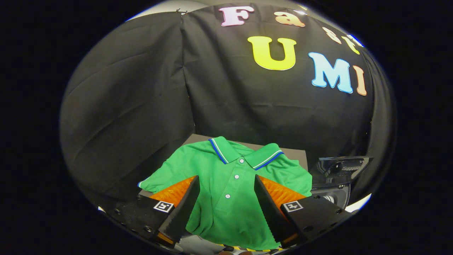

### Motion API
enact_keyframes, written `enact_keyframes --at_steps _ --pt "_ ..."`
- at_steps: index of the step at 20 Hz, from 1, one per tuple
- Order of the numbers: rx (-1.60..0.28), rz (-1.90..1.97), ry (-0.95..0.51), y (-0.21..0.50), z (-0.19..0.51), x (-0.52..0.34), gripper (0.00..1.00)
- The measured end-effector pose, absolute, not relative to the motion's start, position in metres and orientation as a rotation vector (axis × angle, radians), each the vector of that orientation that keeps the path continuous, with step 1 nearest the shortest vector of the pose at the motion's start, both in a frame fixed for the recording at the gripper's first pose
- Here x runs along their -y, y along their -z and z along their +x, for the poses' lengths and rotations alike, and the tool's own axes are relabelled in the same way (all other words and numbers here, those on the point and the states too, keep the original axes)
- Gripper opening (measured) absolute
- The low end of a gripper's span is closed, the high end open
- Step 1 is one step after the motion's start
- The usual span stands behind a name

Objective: Put the clothes into the washing machine and then close the washing machine lid.

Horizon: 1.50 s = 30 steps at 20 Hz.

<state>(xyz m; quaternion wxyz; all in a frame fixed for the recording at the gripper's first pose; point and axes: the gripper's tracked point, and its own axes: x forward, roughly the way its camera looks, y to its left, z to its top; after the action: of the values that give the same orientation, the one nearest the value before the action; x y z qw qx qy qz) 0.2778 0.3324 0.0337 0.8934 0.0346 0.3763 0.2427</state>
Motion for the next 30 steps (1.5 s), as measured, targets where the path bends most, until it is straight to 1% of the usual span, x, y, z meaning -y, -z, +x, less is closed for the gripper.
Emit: enact_keyframes --at_steps 8,15,24,25,27,30 --pt "-0.844 -0.007 -0.536 0.002 0.28 -0.365 0.96" --pt "-0.924 -0.048 -0.54 0.038 0.273 -0.366 0.96" --pt "-0.818 -0.056 -0.595 0.042 0.275 -0.367 0.98" --pt "-0.814 -0.06 -0.602 0.037 0.271 -0.363 0.95" --pt "-0.813 -0.048 -0.62 0.043 0.274 -0.367 0.71" --pt "-0.825 -0.019 -0.597 0.041 0.276 -0.358 0.35"
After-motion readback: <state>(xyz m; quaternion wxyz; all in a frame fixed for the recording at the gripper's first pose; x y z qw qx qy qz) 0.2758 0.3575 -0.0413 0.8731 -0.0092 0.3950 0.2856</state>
